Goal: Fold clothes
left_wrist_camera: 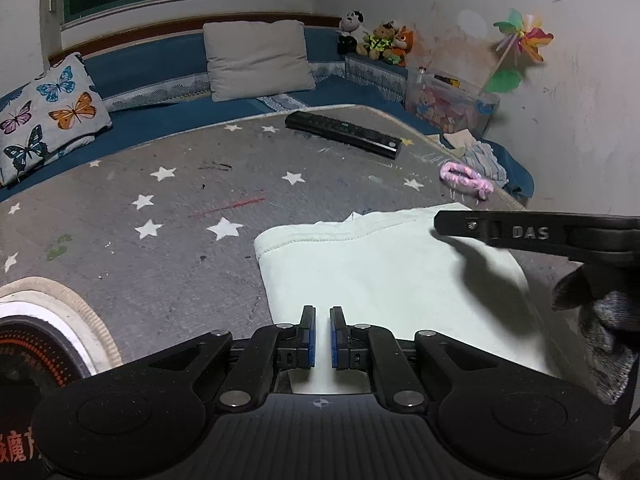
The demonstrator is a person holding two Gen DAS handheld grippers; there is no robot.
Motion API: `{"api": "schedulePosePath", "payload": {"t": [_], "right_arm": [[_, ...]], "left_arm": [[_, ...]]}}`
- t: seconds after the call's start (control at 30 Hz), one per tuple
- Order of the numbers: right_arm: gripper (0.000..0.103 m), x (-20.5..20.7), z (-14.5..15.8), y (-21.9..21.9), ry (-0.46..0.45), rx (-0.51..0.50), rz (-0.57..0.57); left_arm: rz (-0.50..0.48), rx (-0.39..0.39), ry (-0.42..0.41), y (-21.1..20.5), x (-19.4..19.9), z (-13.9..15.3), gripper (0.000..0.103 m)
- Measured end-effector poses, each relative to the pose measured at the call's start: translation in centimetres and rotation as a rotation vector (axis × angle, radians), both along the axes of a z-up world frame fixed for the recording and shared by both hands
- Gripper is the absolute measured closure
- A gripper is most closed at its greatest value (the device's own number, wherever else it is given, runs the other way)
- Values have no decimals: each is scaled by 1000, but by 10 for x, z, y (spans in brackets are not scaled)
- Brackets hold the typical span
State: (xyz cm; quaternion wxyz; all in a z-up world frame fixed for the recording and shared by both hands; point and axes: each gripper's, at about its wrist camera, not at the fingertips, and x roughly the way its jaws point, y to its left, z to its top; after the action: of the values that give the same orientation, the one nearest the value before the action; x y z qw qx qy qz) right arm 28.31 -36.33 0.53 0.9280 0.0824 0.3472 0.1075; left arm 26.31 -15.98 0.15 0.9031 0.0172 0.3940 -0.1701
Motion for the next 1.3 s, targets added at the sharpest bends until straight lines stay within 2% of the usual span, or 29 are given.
{"api": "schedulePosePath", "payload": {"t": [0.07, 0.17, 0.3, 0.43, 0.73, 0.93, 1.07, 1.17, 1.3], "right_arm": [[82, 5, -6, 2, 11, -15, 3], [73, 2, -5, 5, -1, -28, 15], [65, -9, 3, 12, -23, -63, 48], [62, -21, 10, 18, -27, -74, 83], [58, -62, 13, 29, -17, -109, 153], [45, -95, 11, 35, -19, -151, 183], [28, -118, 10, 37, -30, -159, 191], [26, -131, 7, 39, -35, -165, 182], [18, -146, 5, 40, -46, -167, 165]], "left_arm": [[-2, 3, 8, -1, 2, -3, 95], [-6, 5, 9, -2, 1, -4, 92], [-7, 10, 1, -2, -4, -1, 77], [-5, 20, -3, 0, -10, 2, 75], [-4, 40, -8, 8, -33, 8, 62], [4, 41, -10, 15, -52, 8, 47], [11, 42, -6, 19, -62, 6, 38], [13, 43, -4, 21, -71, 4, 34], [13, 48, -8, 23, -81, 2, 26]]}}
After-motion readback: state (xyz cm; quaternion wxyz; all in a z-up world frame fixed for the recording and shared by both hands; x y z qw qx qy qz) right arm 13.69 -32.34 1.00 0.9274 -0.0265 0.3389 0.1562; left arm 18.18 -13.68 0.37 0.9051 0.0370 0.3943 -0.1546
